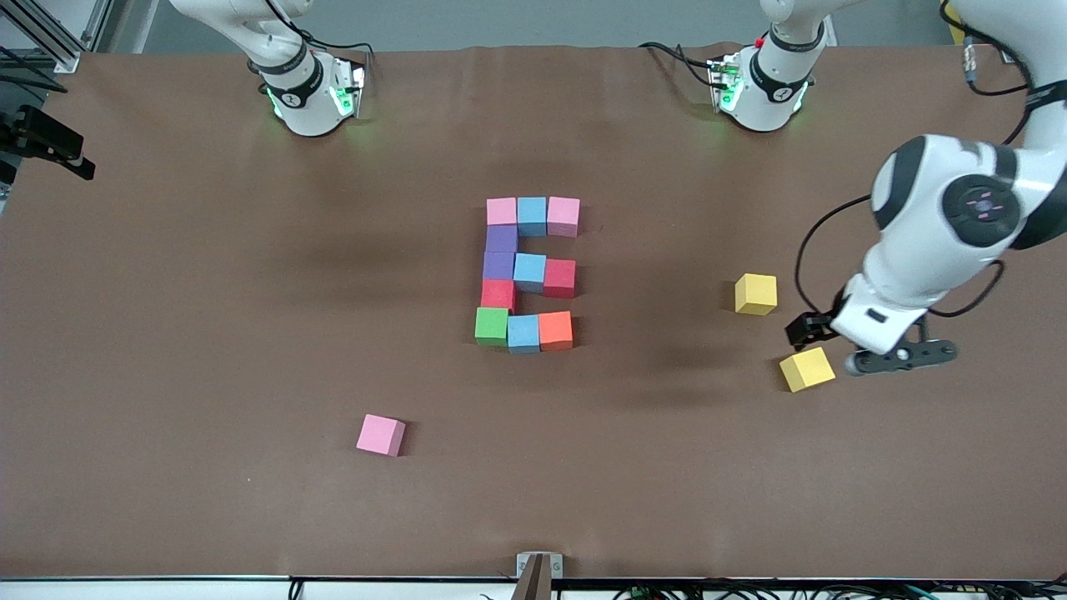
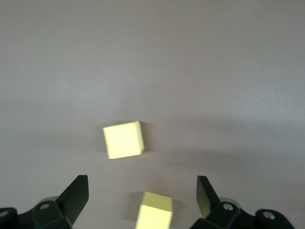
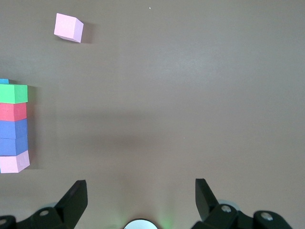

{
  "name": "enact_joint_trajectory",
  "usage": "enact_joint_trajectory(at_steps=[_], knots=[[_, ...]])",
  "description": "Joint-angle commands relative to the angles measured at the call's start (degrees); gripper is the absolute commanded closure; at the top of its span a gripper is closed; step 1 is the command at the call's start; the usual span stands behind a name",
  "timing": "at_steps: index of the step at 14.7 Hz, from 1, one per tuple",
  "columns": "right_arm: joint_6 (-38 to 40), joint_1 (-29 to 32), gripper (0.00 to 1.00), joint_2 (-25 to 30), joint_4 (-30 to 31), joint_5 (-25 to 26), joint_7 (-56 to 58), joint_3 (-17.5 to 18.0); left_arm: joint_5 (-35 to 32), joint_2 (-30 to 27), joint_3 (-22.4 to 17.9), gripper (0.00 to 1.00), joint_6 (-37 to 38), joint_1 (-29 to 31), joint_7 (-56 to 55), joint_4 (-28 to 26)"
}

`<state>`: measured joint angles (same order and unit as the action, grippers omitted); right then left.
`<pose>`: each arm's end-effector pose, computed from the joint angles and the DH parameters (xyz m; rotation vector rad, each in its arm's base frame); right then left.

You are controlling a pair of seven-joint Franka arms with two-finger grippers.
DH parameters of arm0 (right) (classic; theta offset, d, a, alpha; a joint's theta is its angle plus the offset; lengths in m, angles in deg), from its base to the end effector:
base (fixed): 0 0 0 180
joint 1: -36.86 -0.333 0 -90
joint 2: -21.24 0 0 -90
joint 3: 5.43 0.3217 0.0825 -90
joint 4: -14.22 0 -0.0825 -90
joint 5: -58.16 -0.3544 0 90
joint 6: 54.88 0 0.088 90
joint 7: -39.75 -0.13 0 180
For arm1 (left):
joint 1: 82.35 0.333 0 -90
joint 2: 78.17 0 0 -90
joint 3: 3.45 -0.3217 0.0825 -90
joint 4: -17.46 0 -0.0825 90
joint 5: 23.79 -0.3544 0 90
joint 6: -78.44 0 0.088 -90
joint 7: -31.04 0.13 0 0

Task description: Arrange 11 blocks into digit 3

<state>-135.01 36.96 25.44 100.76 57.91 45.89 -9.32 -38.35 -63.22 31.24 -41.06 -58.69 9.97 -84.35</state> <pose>0.4807 -0.0344 0.6555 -3.1278 -0.0602 0.0591 0.6036 -0.0740 0.4365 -3.0837 -0.1290 -0.1821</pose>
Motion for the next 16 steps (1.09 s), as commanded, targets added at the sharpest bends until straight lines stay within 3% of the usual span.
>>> enact_joint_trajectory(at_steps=[1,8,12,15,16], knots=[[-0.3,-0.5,0.0,0.7,1.0,0.8,-0.7,0.0,1.7,-3.4,0.8,0.0,5.0,3.5,6.7,1.4],[-0.1,-0.4,0.0,0.7,1.0,0.8,-0.7,0.0,6.8,-4.7,0.6,0.0,18.0,10.0,17.4,12.5],[0.0,-0.5,0.0,0.7,1.1,0.8,-0.7,0.0,12.0,-10.1,0.4,0.0,22.3,12.6,19.5,12.5],[0.1,-0.4,0.0,0.7,1.1,0.8,-0.7,0.0,12.9,-12.1,0.0,0.0,23.9,11.9,19.5,12.6],[0.1,-0.4,0.0,0.7,1.1,0.8,-0.7,0.0,12.9,-12.2,-1.7,0.0,24.1,9.6,19.5,12.7]])
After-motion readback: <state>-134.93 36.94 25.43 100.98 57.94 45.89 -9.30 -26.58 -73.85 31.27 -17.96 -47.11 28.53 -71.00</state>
